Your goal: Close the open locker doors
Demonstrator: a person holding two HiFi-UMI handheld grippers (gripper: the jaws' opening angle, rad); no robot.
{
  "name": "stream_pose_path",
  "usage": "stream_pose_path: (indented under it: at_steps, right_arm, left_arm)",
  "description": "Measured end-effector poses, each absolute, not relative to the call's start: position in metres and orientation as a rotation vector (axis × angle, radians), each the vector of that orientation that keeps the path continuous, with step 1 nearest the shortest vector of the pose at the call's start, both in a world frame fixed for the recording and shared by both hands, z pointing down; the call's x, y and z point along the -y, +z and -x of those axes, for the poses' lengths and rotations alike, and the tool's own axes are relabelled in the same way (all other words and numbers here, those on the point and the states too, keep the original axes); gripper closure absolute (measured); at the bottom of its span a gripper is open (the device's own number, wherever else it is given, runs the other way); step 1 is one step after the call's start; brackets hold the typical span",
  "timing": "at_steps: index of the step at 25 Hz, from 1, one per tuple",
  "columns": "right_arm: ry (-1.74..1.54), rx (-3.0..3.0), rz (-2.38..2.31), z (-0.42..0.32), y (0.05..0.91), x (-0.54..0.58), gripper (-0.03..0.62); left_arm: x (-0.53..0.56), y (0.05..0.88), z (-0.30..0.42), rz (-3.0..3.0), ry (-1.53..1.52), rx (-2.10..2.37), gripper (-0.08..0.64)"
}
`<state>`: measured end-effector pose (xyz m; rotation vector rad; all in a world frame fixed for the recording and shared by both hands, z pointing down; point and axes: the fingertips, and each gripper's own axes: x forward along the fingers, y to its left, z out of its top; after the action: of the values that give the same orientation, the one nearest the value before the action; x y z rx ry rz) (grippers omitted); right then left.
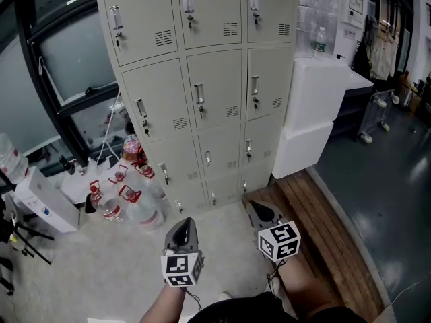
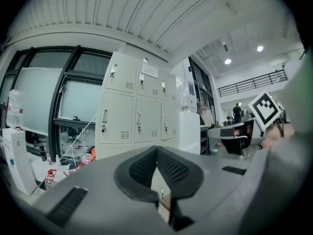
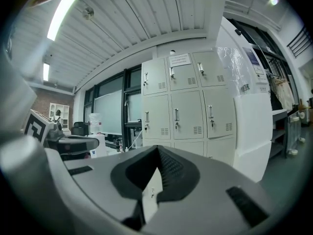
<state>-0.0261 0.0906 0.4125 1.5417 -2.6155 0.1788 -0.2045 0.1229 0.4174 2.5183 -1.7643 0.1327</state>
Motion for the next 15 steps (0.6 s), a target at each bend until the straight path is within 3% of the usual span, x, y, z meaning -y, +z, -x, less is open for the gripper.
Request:
stream_pose_path:
  at_steps: [15]
  right_arm:
    - [0.165,2.628,-1.547,0.029,0.407,-0.104,0.592]
  left_arm:
    - [-0.133,0.415,0.204,-2.531,0.129,1.758,0.555]
